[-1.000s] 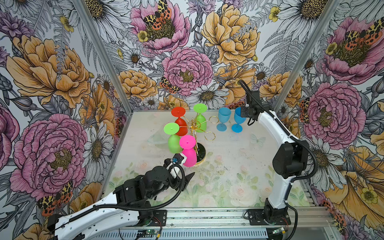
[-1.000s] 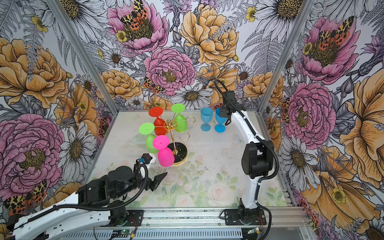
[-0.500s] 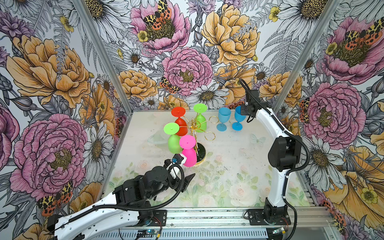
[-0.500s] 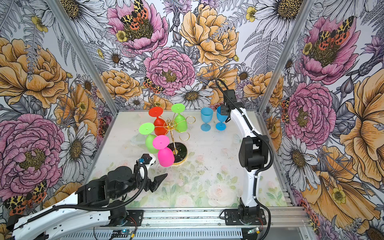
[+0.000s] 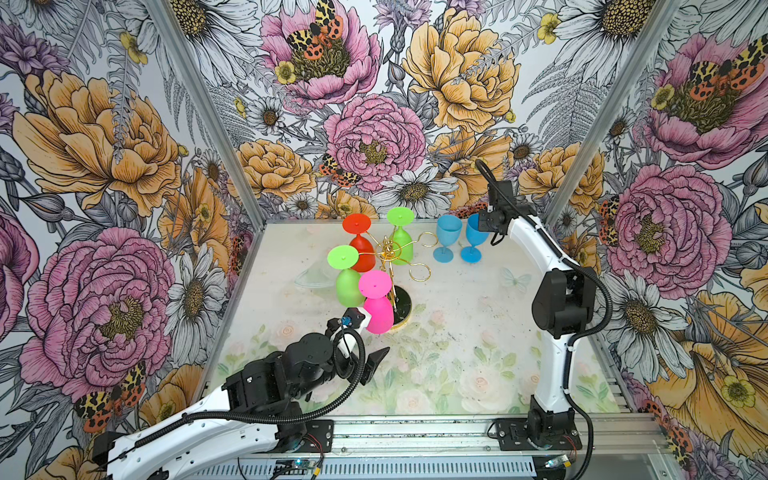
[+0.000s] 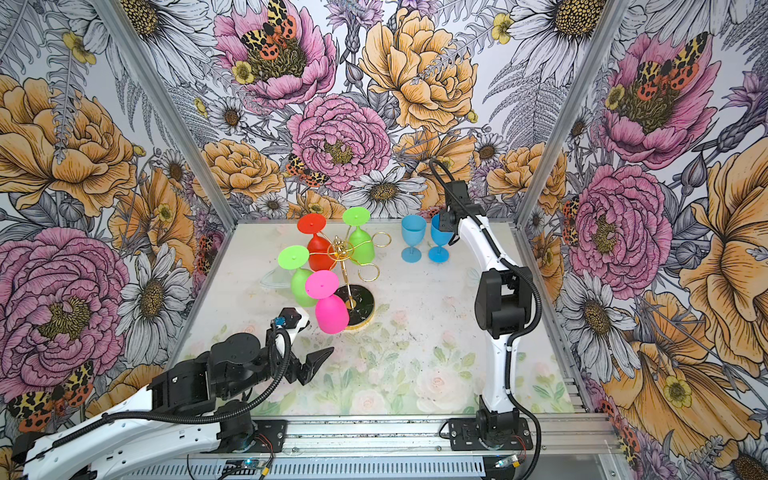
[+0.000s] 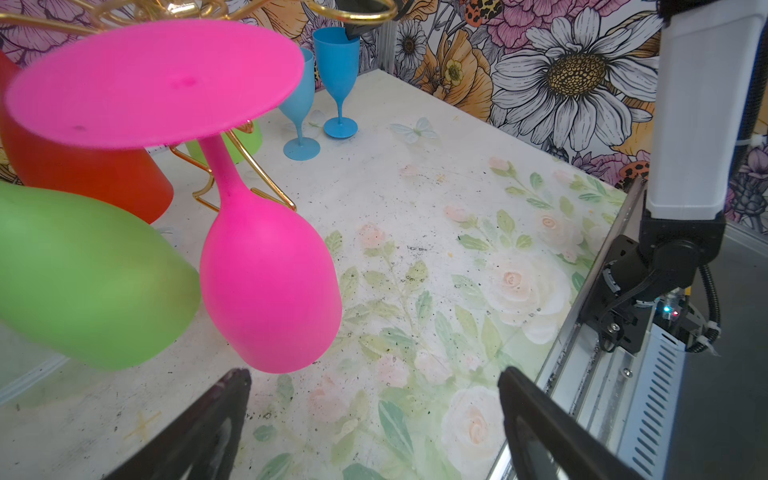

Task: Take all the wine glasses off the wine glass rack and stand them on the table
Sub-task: 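Lower the glass upright onto the table and open the right gripper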

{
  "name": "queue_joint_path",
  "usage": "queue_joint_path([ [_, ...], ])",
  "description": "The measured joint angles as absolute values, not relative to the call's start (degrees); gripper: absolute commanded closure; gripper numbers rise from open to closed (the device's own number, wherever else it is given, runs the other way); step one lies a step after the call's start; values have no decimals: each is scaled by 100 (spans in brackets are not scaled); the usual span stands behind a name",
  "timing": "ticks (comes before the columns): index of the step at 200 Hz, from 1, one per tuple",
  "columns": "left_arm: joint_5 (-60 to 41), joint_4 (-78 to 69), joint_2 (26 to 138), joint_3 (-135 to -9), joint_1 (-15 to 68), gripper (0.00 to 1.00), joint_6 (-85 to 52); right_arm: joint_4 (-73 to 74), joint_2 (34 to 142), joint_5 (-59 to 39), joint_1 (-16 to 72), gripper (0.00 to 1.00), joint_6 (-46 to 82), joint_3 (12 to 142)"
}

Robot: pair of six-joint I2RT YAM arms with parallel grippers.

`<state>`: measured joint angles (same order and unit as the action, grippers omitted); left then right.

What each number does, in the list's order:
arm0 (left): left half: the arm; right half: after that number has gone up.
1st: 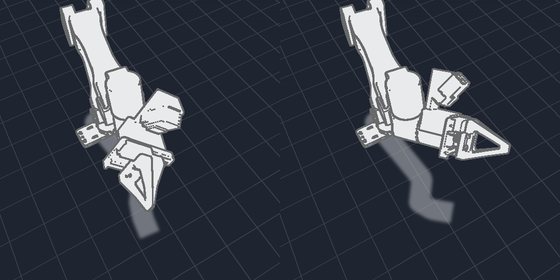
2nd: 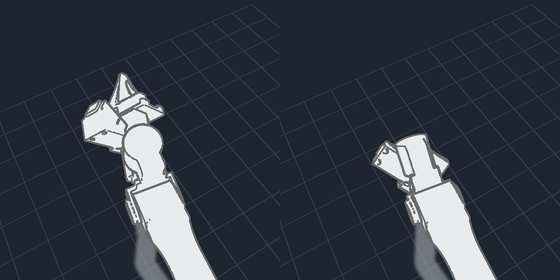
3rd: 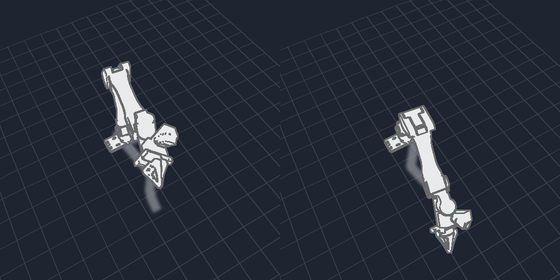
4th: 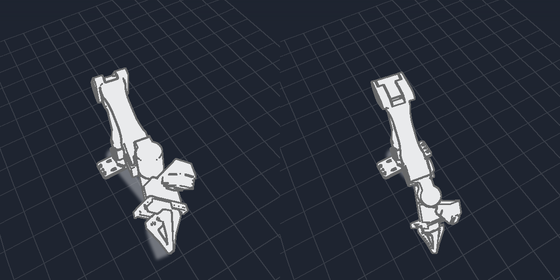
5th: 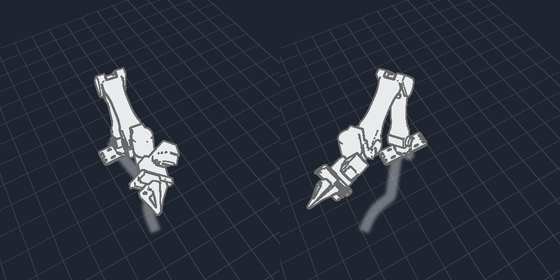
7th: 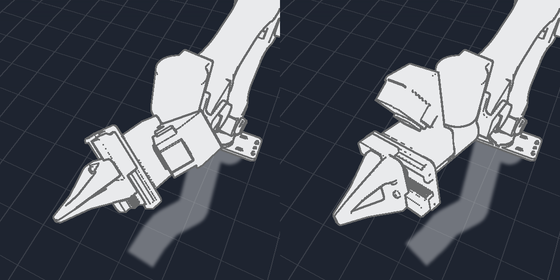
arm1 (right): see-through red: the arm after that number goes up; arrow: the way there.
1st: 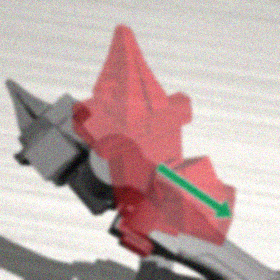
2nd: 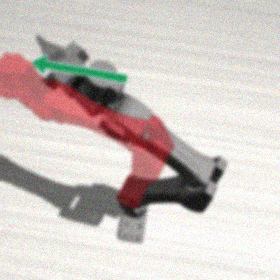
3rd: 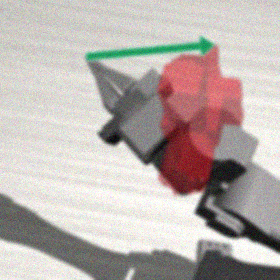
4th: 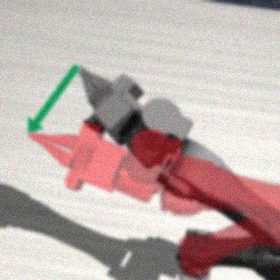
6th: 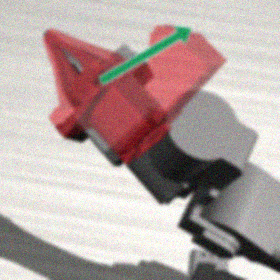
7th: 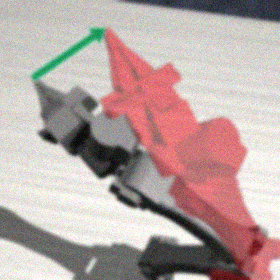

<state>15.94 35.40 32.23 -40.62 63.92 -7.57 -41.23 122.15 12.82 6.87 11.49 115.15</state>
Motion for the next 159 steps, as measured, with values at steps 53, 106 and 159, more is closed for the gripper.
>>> queue_joint_path([
  [53,1553,3540,3223,-4062,6392,5,-760,-4117,12350,1282,687,100,1151,11535],
  [106,1531,3540,3223,-4062,6392,5,-760,-4099,12352,1216,687,97,1155,11535],
  [159,1531,3544,3162,-4062,6392,5,-784,-4097,12352,1173,687,77,1245,11535],
])
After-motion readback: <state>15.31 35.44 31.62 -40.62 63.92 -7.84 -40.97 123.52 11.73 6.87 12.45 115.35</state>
